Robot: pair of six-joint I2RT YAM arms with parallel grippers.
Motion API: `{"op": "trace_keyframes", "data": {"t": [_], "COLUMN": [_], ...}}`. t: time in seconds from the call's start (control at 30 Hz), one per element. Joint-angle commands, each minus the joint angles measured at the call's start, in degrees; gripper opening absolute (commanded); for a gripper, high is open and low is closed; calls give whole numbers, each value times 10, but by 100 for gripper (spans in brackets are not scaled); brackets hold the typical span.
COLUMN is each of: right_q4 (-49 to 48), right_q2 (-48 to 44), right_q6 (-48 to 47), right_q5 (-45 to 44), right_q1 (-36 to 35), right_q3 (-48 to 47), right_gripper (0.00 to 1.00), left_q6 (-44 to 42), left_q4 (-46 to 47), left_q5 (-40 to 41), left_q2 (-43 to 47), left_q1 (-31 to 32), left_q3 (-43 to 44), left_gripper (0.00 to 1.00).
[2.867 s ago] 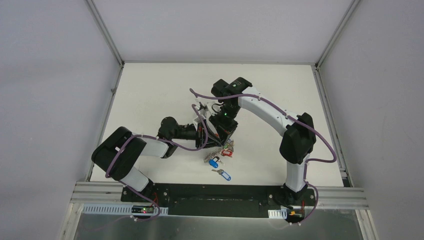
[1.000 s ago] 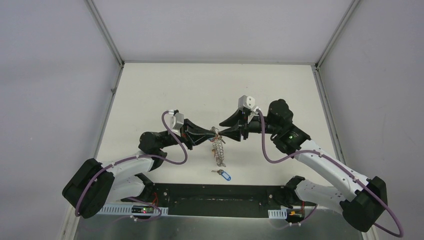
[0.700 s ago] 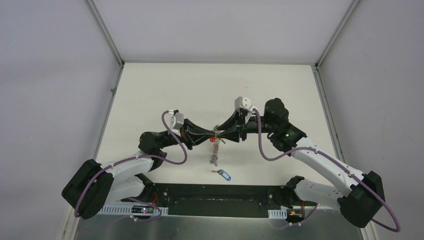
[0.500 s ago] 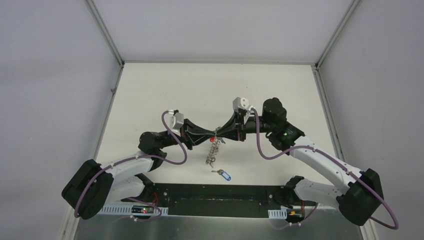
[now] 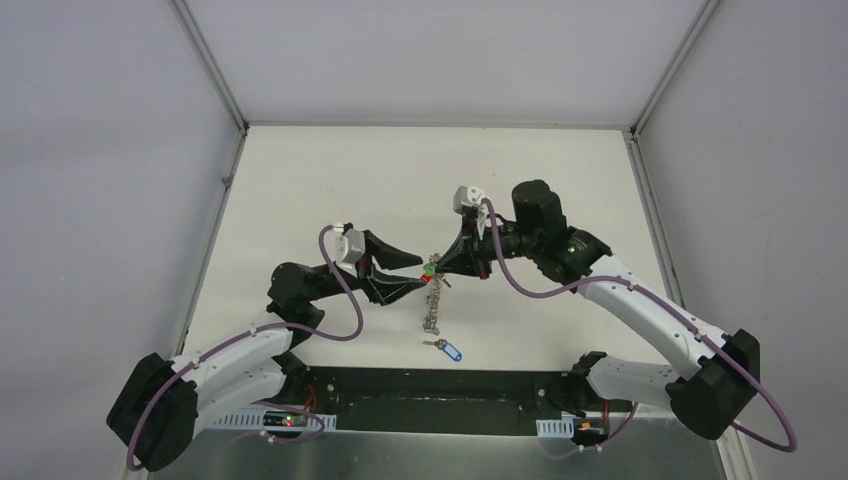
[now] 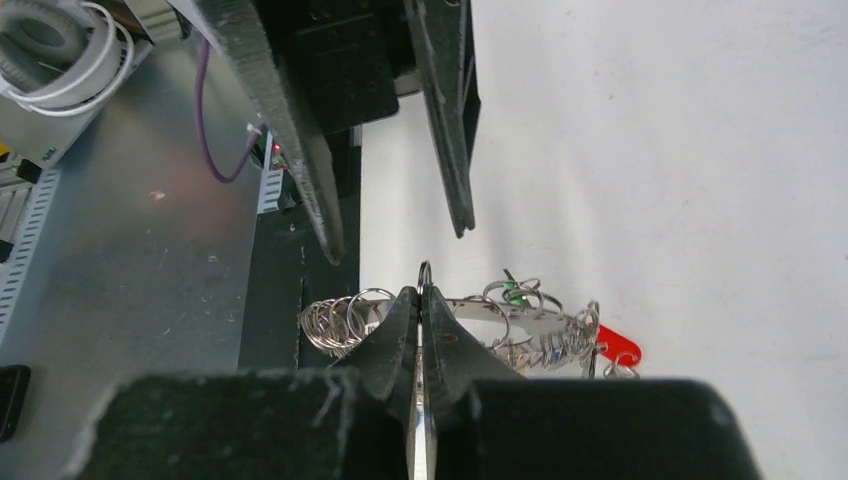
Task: Put the keys on the keyring
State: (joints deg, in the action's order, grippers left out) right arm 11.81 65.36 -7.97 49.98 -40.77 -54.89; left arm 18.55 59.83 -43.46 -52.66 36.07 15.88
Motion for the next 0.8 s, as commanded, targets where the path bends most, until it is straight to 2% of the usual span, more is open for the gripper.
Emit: {"op": "trace_keyframes", "data": {"t": [0.0,0.13,0.3,0.63,0.77], "right_q4": [144,258,353,387,379], "right_q2": [24,63,105,129,126], "right_q6": [-60,-92,-119,-122,-119], "right_q5": [-42,-96,-142,-156,-145], "right_q1": [-13,-34,-55,-68,-70], "right_q3": [-88,-150,-199,-227,-226], "right_gripper": [0,0,0,0,0], "left_q6": [-78,-120,-151,-243,-254], "left_q4": [-157,-259,-317,-409,-418], "left_q5": [-6,-25,-38,-31,-12], "left_q2": [42,47,28,-39,-57], "left_q1": [6,6,8,79,100], "left_q3": [45,80,114,165,174], "left_gripper": [50,50,49,33,31]}}
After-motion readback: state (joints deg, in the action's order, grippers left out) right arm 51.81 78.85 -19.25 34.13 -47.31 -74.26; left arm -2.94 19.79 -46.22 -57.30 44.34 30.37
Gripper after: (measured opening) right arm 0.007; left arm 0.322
